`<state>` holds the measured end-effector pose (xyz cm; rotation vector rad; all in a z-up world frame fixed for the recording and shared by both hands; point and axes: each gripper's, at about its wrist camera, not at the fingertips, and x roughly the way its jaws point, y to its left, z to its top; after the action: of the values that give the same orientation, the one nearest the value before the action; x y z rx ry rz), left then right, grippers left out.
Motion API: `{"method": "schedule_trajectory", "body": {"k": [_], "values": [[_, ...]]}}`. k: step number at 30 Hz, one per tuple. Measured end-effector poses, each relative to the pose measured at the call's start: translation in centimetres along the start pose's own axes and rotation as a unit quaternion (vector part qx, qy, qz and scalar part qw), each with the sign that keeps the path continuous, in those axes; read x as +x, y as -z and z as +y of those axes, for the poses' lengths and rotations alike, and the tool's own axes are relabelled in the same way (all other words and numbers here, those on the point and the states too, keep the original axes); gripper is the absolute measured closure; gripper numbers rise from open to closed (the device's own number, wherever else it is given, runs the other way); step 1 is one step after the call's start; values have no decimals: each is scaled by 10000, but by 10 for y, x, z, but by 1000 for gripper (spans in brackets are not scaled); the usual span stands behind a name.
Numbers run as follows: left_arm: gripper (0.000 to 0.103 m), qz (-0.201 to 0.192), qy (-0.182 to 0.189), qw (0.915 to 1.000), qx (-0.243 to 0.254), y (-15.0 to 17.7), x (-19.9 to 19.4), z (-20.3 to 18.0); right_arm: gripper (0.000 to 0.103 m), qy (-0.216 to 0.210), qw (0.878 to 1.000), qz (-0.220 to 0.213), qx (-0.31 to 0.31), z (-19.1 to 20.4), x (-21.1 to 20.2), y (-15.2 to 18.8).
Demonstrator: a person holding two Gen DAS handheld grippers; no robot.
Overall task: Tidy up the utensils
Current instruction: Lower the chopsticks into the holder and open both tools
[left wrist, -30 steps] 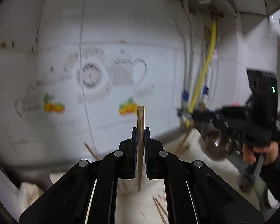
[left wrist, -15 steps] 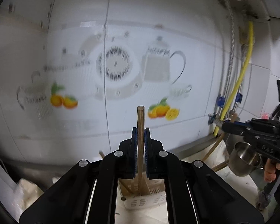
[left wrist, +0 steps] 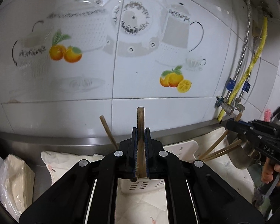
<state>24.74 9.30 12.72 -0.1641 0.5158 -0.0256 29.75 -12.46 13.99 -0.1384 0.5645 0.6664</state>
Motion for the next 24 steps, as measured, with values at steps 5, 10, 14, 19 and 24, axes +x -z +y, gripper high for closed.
{"method": "schedule_trajectory", "body": {"k": [5,10,14,19,24], "values": [[80,-35,66,9999,-111,1,-7,2,95,26,10000,-11,66,-4,-1,3],[75,-262,80,9996,-26,-3,-26,-7,88,91,9998,-162,60,-5,-18,0],[64,-473,83,9988,28,-2,-52,-15,82,101,9994,-327,69,-5,-39,2],[54,-511,61,9986,140,19,-80,-26,71,141,9989,-454,-60,4,-65,17],[49,-310,112,9992,210,59,-94,-35,66,-4,9989,-464,-74,15,-86,50]]}}
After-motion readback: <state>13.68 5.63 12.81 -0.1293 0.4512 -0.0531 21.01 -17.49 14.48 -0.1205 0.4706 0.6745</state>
